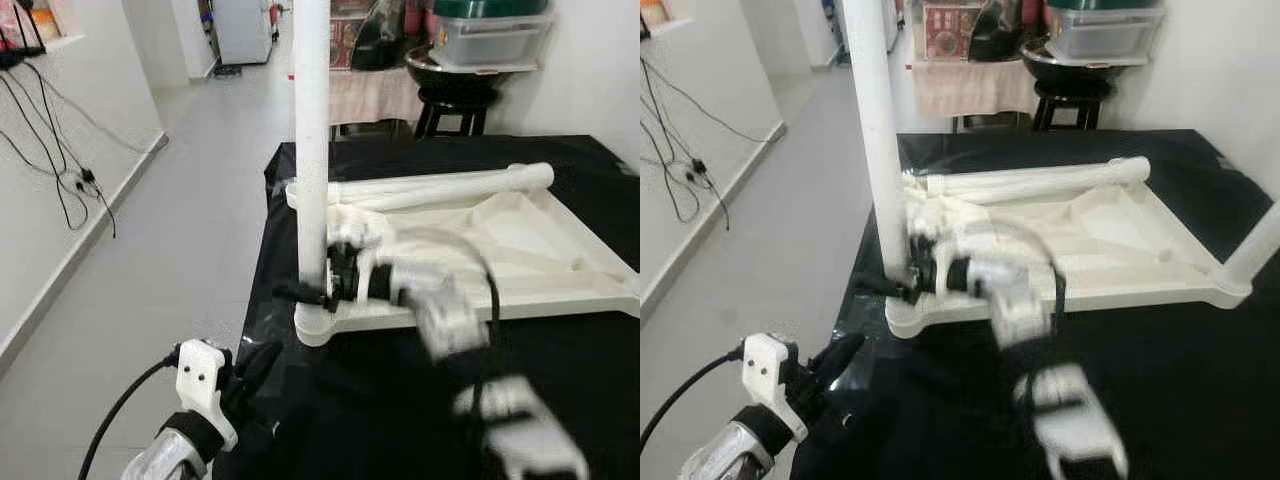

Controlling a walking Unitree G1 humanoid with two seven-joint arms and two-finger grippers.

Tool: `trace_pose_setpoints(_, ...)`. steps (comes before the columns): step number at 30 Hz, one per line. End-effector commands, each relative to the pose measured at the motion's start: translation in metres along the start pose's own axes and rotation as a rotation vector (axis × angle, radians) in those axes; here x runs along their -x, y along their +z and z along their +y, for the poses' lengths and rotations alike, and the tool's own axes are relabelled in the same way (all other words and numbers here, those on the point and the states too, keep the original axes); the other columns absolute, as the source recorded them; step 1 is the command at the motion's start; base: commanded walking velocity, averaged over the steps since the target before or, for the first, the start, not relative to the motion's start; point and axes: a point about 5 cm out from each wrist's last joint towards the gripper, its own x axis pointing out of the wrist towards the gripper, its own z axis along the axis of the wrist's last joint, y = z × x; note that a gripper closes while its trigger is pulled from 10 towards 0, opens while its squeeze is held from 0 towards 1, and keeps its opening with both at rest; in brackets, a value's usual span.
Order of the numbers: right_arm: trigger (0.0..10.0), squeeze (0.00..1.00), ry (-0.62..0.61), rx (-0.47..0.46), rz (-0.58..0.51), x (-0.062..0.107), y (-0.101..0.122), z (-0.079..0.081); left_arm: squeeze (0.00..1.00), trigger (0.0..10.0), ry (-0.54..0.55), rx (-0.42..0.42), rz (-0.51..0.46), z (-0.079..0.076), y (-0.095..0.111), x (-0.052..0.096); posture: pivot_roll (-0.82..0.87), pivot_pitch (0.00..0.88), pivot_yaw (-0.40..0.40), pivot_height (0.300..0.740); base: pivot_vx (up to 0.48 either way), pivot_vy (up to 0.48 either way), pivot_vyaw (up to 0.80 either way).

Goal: Building children table

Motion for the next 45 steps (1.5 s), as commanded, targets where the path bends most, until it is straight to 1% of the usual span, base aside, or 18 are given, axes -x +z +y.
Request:
trace_pose_setpoints(1,10.0,0.0,0.048,-0.059,0.011,-0.004,-0.015,0.004,0.0,10.0,0.016,0.01,-0.001,0.002,-0.002,0.0,0.05,0.0,-0.016,0.74,0.0,0.0,0.0)
trace_pose_setpoints(5,10.0,0.0,0.098,-0.096,0.019,-0.009,-0.015,0.003,0.0,10.0,0.017,0.011,-0.002,0.002,-0.003,-0.001,0.05,0.0,-0.019,0.74,0.0,0.0,0.0)
trace_pose_setpoints(6,0.0,0.0,0.129,-0.118,0.014,-0.01,-0.015,0.003,0.0,10.0,0.016,0.014,-0.003,0.002,-0.003,-0.002,0.05,0.0,-0.022,0.74,0.0,0.0,0.0)
trace_pose_setpoints(16,0.0,0.0,0.18,-0.136,0.003,-0.005,-0.018,0.002,0.0,10.0,0.007,0.023,-0.008,0.001,-0.003,-0.004,0.04,0.0,-0.02,0.74,0.0,0.0,0.0)
trace_pose_setpoints(18,0.0,0.0,0.164,-0.127,0.0,0.0,-0.021,0.001,0.0,10.0,0.006,0.024,-0.01,0.0,-0.003,-0.004,0.04,0.0,-0.021,0.74,0.0,0.0,0.0)
trace_pose_setpoints(20,0.0,0.0,0.04,-0.115,0.011,0.015,-0.034,0.001,0.0,10.0,0.008,0.025,-0.014,0.001,-0.002,-0.004,0.02,0.0,-0.025,0.74,0.0,0.0,0.0)
trace_pose_setpoints(22,0.0,0.0,0.04,-0.115,0.011,0.015,-0.034,0.001,0.0,10.0,0.008,0.025,-0.014,0.001,-0.002,-0.004,0.02,0.0,-0.025,0.74,0.0,0.0,0.0)
trace_pose_setpoints(23,0.0,0.0,-0.112,-0.131,0.028,0.016,-0.044,0.003,0.0,10.0,0.01,0.024,-0.016,0.001,-0.001,-0.002,0.01,0.0,-0.027,0.74,0.0,0.0,0.0)
trace_pose_setpoints(24,0.0,0.0,-0.533,-0.187,0.02,0.012,-0.053,0.0,0.0,10.0,0.013,0.022,-0.018,0.003,0.001,0.0,-0.02,0.008,-0.014,0.74,0.0,0.0,0.0)
trace_pose_setpoints(25,0.0,0.0,-0.706,-0.354,0.1,0.012,-0.073,0.021,0.0,10.0,0.015,0.022,-0.019,0.003,0.002,0.001,-0.02,0.008,-0.014,0.74,0.0,0.0,0.0)
trace_pose_setpoints(27,0.0,0.0,-0.706,-0.354,0.1,0.012,-0.073,0.021,0.0,10.0,0.015,0.022,-0.019,0.003,0.002,0.001,-0.02,0.008,-0.014,0.74,0.0,0.0,0.0)
trace_pose_setpoints(28,0.0,0.0,-0.722,-0.323,0.159,0.009,-0.08,0.038,0.0,10.0,0.015,0.023,-0.016,0.005,0.002,0.002,-0.02,0.017,0.001,0.74,0.0,0.0,0.0)
trace_pose_setpoints(33,0.0,0.0,-0.604,-0.298,0.178,0.002,-0.082,0.042,0.0,10.0,0.004,0.031,-0.007,0.006,0.001,0.002,0.0,0.014,-0.013,0.74,0.0,0.0,0.0)
trace_pose_setpoints(34,0.0,0.0,-0.525,-0.289,0.176,-0.006,-0.083,0.04,0.0,10.0,0.005,0.029,-0.006,0.005,0.001,0.003,0.0,0.014,-0.008,0.74,0.0,0.0,0.0)
trace_pose_setpoints(36,0.0,0.0,-0.525,-0.289,0.176,-0.006,-0.083,0.04,0.0,10.0,0.005,0.029,-0.006,0.005,0.001,0.003,0.0,0.014,-0.008,0.74,0.0,0.0,0.0)
trace_pose_setpoints(37,4.8,0.0,-0.506,-0.281,0.179,-0.008,-0.082,0.041,0.0,10.0,0.014,0.028,-0.009,0.005,0.002,0.003,0.0,0.014,-0.008,0.74,0.0,0.0,0.0)
trace_pose_setpoints(38,10.0,1.0,-0.454,-0.28,0.163,-0.012,-0.079,0.04,0.0,10.0,0.022,0.029,-0.013,0.006,0.002,0.004,0.0,0.011,-0.007,0.74,0.0,0.0,0.0)
trace_pose_setpoints(45,10.0,1.0,-0.145,-0.184,0.018,-0.02,-0.038,0.041,0.0,10.0,0.017,0.037,-0.012,0.005,0.002,0.002,0.01,0.003,-0.003,0.74,0.0,0.0,0.0)
